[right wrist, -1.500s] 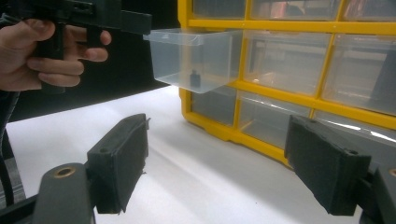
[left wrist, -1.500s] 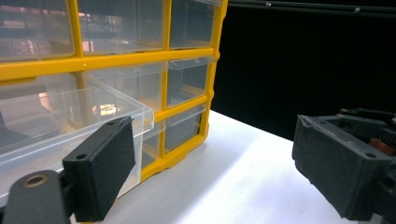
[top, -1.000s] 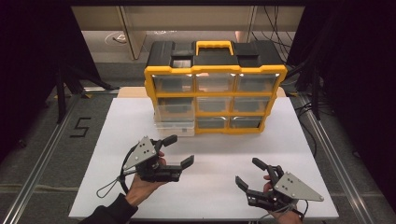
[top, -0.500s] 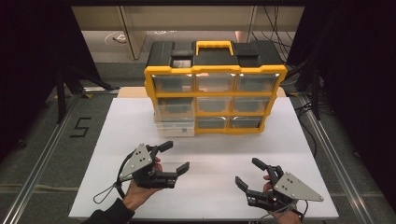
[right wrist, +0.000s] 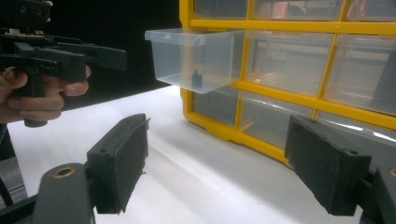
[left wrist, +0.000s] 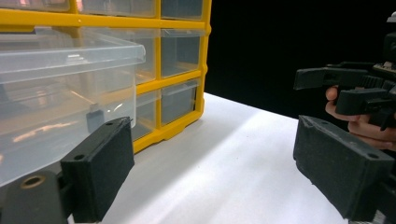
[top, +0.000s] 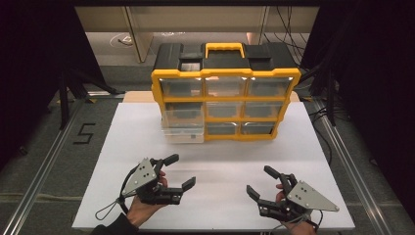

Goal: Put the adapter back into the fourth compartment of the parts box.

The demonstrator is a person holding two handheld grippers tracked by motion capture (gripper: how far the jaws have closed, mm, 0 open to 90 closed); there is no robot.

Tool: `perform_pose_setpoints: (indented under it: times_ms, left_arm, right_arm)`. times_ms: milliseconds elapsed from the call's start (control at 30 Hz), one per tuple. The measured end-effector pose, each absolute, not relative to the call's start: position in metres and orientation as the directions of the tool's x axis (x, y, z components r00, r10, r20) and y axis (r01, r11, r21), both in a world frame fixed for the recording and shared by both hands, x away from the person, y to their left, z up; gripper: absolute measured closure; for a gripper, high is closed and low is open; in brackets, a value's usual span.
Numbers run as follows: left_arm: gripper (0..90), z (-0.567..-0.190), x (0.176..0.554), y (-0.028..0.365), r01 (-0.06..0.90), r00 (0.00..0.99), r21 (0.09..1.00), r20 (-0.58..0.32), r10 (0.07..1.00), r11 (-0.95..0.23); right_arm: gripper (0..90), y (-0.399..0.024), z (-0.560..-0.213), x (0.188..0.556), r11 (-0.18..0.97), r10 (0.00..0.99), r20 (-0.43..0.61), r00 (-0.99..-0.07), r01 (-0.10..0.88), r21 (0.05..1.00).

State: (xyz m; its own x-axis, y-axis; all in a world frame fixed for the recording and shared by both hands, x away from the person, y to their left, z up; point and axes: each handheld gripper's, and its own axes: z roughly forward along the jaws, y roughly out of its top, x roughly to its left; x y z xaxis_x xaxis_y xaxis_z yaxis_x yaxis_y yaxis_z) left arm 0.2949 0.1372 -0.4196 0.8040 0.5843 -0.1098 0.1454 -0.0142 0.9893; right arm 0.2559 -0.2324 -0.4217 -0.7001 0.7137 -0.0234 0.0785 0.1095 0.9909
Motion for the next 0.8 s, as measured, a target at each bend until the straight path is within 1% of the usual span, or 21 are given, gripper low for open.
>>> perform_pose_setpoints:
  times_ms: [100,233,300,467,800]
  left_arm:
    - [12.0,-0.422,0.292,0.139,0.142,0.803,0.990,-0.102,0.588,-0.022]
    - [12.1,-0.425,0.288,0.140,0.113,0.798,0.993,-0.066,0.599,-0.042]
    - [12.0,-0.427,0.286,0.140,0.124,0.799,0.991,-0.074,0.596,-0.042]
    - [11.8,-0.430,0.277,0.140,0.118,0.804,0.991,-0.055,0.592,-0.068]
    - [11.7,-0.427,0.280,0.142,0.117,0.797,0.992,-0.071,0.600,-0.038]
  right_arm:
    - [22.5,-0.232,-0.422,0.256,0.107,0.714,-0.021,-0.700,0.080,0.991]
    - [22.5,-0.233,-0.422,0.256,0.107,0.714,-0.020,-0.700,0.080,0.991]
    - [22.5,-0.232,-0.422,0.256,0.108,0.713,-0.021,-0.701,0.080,0.991]
    - [22.5,-0.233,-0.422,0.256,0.107,0.714,-0.021,-0.700,0.080,0.991]
    - [22.5,-0.232,-0.422,0.256,0.107,0.713,-0.020,-0.701,0.080,0.991]
